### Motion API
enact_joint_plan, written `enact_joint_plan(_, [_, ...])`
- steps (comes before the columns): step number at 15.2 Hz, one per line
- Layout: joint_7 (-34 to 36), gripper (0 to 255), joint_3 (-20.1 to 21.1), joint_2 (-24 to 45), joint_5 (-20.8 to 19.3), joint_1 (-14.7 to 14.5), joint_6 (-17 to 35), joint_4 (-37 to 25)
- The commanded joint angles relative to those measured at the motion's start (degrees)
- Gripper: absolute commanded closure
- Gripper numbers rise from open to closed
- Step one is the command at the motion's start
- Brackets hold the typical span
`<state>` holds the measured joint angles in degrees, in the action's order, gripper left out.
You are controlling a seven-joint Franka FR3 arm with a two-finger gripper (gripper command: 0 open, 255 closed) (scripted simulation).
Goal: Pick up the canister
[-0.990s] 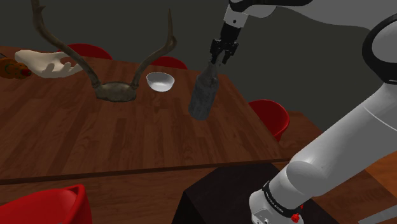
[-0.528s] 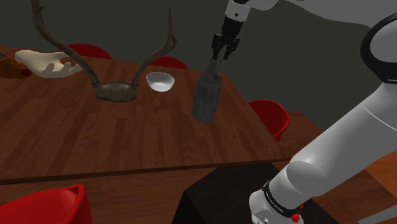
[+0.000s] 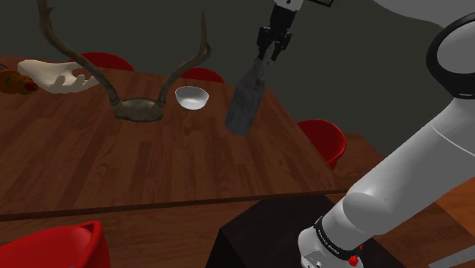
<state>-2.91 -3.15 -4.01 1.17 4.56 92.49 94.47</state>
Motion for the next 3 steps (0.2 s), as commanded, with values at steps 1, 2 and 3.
enact_joint_plan(1, [0.1,255,0.0,0.4,0.0,0.0,-1.5,-2.3])
enact_joint_plan(2, [0.1,255,0.0,0.4,0.0,0.0,-1.7,-2.4])
enact_joint_plan(3, [0.1,255,0.0,0.4,0.0,0.0,-1.7,-2.4])
